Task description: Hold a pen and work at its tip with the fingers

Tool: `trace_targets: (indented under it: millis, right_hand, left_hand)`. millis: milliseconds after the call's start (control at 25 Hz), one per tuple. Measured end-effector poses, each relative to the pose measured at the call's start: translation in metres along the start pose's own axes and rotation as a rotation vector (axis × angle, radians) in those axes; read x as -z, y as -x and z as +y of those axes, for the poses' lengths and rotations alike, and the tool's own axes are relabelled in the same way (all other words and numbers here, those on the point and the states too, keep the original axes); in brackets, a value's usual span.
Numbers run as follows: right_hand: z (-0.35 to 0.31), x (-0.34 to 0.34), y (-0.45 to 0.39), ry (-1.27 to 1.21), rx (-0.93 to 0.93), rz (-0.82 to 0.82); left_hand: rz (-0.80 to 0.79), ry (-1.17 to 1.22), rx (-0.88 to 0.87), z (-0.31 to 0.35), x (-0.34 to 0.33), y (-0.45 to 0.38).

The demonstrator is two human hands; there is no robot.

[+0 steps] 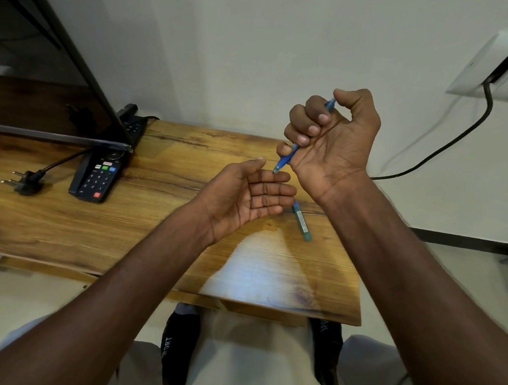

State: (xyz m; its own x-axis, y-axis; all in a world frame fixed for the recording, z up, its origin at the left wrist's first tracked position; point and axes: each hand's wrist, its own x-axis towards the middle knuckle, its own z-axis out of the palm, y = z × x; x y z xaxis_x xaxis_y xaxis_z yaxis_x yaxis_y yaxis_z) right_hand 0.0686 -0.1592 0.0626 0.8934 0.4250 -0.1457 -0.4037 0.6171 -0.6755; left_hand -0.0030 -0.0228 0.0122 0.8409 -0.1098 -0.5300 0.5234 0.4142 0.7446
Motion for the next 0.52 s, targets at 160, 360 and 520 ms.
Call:
trace_targets:
  millis: [160,360,520]
  right_hand:
    - [-0.0001,-0.0003,0.0002,-0.015,-0.006,0.008]
    - [0.0012,0.0019,-0.0016,-0.002,0.018,0.086]
    - [0.0001,0.0088,-0.0028,-0.060,0.006,0.118]
  left_hand:
    - [-0.002,-0.001,0.002,0.0001,0.0003,0.0002]
    - [-0.001,0.000,0.001,0.0000,-0.0002,0.0007]
    - [0.005,-0.001,-0.002,0.0005,-0.0015,0.0018]
